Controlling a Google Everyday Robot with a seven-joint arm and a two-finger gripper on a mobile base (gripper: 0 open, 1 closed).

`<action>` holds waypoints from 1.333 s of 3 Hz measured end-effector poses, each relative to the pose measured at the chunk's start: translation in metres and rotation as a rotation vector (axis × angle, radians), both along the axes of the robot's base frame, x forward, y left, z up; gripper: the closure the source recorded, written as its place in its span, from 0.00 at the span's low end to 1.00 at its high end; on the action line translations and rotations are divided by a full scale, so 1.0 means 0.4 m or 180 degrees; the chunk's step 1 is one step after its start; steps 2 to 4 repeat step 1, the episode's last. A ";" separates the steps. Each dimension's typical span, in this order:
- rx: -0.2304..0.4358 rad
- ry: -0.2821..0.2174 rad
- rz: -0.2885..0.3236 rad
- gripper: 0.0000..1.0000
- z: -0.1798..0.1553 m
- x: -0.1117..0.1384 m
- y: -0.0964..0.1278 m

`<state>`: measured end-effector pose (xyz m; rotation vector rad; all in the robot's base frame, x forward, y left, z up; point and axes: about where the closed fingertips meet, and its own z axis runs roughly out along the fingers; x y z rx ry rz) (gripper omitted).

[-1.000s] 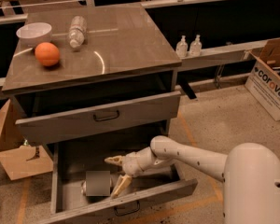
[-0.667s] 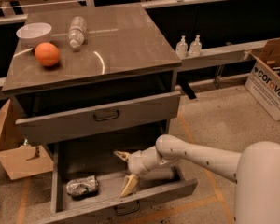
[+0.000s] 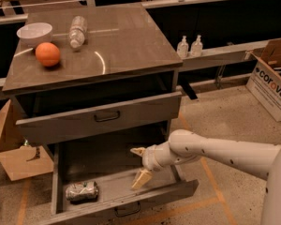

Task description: Place 7up can into middle drawer

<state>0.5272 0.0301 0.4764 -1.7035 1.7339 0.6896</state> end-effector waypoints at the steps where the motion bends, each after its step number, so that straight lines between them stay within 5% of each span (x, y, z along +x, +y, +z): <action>1: -0.0038 -0.0020 -0.0045 0.00 0.020 0.004 -0.006; 4: -0.0038 -0.0020 -0.0045 0.00 0.020 0.004 -0.006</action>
Offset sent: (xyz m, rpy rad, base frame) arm 0.0000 0.0000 0.0000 0.0000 0.0000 0.0000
